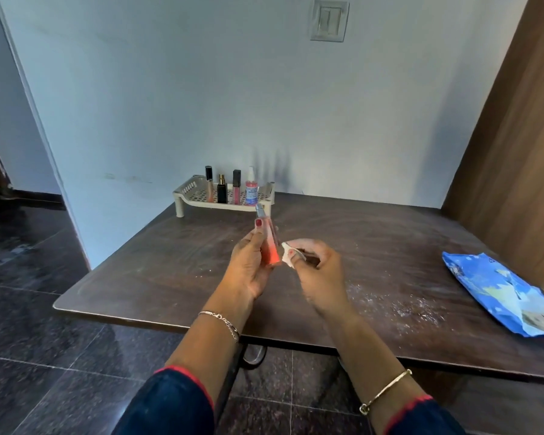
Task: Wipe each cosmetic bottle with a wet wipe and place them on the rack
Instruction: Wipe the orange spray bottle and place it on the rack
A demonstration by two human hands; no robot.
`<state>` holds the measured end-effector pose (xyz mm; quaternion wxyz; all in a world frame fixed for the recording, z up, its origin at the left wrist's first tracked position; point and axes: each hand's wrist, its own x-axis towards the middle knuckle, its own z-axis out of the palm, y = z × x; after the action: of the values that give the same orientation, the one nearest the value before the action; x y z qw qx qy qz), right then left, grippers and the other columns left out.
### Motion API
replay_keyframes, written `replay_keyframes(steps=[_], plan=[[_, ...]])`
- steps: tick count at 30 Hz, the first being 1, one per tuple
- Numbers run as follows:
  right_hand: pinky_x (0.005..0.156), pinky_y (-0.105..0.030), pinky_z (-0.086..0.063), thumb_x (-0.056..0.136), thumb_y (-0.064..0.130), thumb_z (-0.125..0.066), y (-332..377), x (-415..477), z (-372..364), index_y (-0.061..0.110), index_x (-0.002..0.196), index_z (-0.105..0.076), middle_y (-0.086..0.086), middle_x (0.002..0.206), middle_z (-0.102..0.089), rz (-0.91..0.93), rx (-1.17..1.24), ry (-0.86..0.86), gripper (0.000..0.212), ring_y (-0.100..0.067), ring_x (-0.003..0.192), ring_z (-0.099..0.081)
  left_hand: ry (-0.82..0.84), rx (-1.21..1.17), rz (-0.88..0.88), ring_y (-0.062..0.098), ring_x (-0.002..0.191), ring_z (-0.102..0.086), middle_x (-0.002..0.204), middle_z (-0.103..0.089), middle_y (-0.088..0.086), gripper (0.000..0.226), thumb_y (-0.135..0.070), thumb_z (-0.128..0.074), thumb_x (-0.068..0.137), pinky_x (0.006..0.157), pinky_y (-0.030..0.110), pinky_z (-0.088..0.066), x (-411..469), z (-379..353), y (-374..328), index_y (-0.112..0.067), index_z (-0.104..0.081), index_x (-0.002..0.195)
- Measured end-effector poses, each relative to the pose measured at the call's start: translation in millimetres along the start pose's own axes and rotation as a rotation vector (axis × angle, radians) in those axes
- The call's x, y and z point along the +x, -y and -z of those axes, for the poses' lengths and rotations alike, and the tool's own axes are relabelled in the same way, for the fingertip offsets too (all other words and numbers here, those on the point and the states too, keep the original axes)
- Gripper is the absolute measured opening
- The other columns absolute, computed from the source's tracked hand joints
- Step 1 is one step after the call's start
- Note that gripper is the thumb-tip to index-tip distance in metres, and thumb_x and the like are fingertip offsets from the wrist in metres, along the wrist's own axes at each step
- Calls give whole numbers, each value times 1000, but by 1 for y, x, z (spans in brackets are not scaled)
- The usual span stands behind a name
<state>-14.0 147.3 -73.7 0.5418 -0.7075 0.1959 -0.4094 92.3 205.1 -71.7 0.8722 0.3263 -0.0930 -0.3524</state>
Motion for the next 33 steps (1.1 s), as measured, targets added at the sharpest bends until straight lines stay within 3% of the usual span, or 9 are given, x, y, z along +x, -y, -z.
replay_keyframes(steps=[4,8,13,15,18,21,25,29,33], plan=[[76,-22,-54,90,0,-59,2,28,-28,16,89,-67,-7,95,-66,-292,220,41,18,-18,87,-64,-154,264,-72,13,82,-56,88,-64,2,12,-15,-64,87,74,32,-48,19,28,-42,-10,-64,97],[61,-18,-56,92,-2,-55,-3,63,-48,10,90,-58,-16,102,-63,-466,260,56,13,-17,72,-65,-258,426,-186,23,102,-56,108,-62,9,37,-12,-70,81,88,43,-46,47,45,-98,-5,-56,115],[65,-24,-58,91,-1,-56,-31,108,-70,6,104,-54,-16,115,-58,-477,108,71,15,-24,83,-69,-334,797,-408,27,101,-62,113,-64,13,30,-18,-73,82,89,44,-52,107,65,-156,-10,-57,105],[65,-24,-57,88,-4,-60,-37,120,-75,6,99,-57,-14,111,-60,-466,59,87,15,-25,89,-68,-409,900,-426,29,103,-63,114,-64,12,28,-21,-72,82,83,42,-54,131,76,-169,-14,-55,103],[71,-28,-56,82,-11,-62,-46,136,-83,7,89,-62,-14,98,-63,-427,-1,130,20,-21,82,-65,-469,1056,-493,29,103,-62,113,-63,10,29,-24,-70,83,86,44,-54,160,83,-177,-15,-51,102],[67,-24,-54,76,-12,-68,-54,148,-91,11,81,-67,-11,87,-66,-403,3,187,23,-19,78,-64,-510,1265,-590,27,103,-60,113,-63,8,36,-26,-69,84,83,31,-47,180,81,-179,-9,-51,111],[69,-22,-54,75,-9,-71,-66,163,-100,12,86,-72,-10,94,-67,-406,36,232,25,-19,87,-65,-487,1314,-613,27,103,-61,112,-64,9,40,-26,-70,83,84,34,-50,206,83,-182,-7,-50,113],[83,-32,-57,76,-8,-70,-78,171,-108,14,90,-72,-10,101,-67,-436,51,227,26,-21,95,-66,-490,1373,-578,28,105,-59,115,-63,12,43,-24,-69,84,79,27,-41,226,88,-179,-4,-50,116],[80,-30,-58,76,-7,-71,-85,175,-109,13,95,-70,-9,102,-66,-454,53,212,28,-19,96,-65,-491,1425,-519,29,105,-58,116,-63,15,42,-23,-68,85,79,28,-40,238,93,-175,-5,-50,118]])
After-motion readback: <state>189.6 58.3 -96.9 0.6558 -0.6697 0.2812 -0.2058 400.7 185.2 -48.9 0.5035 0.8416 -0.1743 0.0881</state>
